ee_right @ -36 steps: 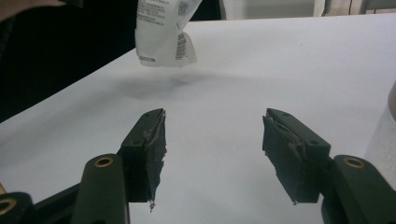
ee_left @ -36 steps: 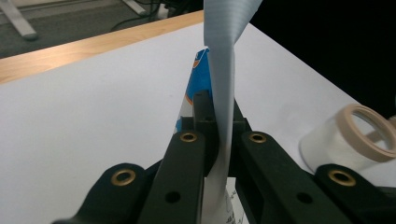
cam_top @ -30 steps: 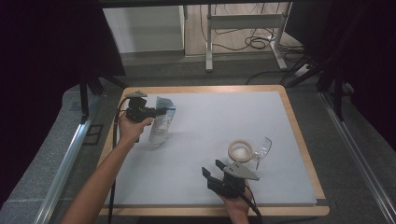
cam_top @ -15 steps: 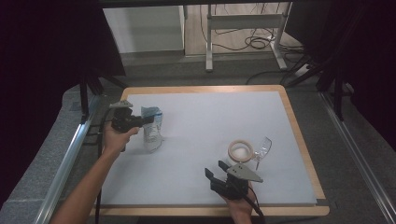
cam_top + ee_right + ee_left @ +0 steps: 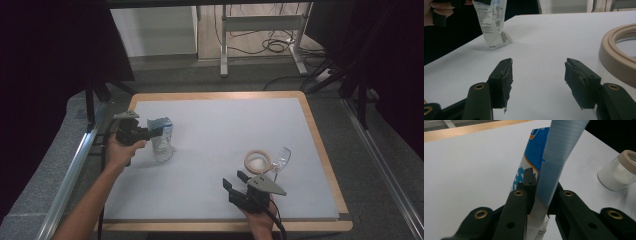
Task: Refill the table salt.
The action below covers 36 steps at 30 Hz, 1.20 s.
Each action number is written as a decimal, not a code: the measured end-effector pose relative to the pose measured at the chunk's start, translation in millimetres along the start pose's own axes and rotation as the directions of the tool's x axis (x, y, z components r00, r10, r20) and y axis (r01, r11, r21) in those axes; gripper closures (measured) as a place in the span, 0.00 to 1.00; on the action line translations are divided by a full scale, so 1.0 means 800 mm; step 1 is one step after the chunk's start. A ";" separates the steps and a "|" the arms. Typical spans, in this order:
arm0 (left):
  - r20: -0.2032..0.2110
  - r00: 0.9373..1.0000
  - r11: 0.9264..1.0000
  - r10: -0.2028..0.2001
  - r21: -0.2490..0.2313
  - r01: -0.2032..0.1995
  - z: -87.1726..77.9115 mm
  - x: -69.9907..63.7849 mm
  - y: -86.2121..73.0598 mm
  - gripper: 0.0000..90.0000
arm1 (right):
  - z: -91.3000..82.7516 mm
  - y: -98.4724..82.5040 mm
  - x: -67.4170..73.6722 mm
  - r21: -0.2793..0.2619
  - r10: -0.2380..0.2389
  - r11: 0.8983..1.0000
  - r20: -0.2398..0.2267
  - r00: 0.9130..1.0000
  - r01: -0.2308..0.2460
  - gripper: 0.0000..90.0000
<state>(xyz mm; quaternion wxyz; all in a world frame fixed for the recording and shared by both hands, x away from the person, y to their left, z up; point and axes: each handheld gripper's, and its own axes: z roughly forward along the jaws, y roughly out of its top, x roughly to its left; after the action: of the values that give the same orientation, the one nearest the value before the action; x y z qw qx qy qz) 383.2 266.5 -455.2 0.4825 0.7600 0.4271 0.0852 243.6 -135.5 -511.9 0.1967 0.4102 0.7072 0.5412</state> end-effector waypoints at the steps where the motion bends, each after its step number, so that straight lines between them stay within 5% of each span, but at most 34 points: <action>1: -0.001 1.000 1.000 0.001 0.003 -0.001 0.001 0.000 0.000 0.86 | 0.000 0.000 0.000 -0.001 0.000 1.000 0.000 1.000 0.000 0.44; 9: 0.007 1.000 1.000 -0.004 -0.008 0.004 0.007 -0.002 0.002 0.64 | -0.001 0.000 0.000 0.000 0.002 1.000 -0.004 1.000 -0.002 0.44; 19: -0.039 0.999 1.000 0.020 -0.010 -0.021 -0.010 -0.009 -0.011 0.35 | -0.013 0.002 0.001 -0.017 -0.010 1.000 -0.010 1.000 0.010 0.44; 25: -0.080 0.996 0.999 0.041 0.006 -0.041 -0.031 -0.016 -0.040 0.30 | -0.031 0.006 -0.007 -0.024 -0.023 0.999 -0.019 1.000 0.022 0.44; 30: -0.092 0.996 1.000 0.019 0.002 -0.019 -0.043 -0.021 -0.071 0.30 | -0.049 0.009 -0.015 -0.033 -0.049 0.998 -0.004 0.999 0.049 0.44; 36: -0.099 0.994 0.999 0.038 0.004 -0.038 -0.040 -0.037 -0.104 0.31 | -0.079 0.017 -0.036 -0.049 -0.068 0.996 0.013 0.998 0.068 0.48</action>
<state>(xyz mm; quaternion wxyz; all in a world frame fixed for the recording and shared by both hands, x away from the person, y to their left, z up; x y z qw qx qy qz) 300.4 280.1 -497.3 0.4583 0.7633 0.4359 0.1314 219.8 -195.1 -482.6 0.2290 0.3839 0.7060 0.5493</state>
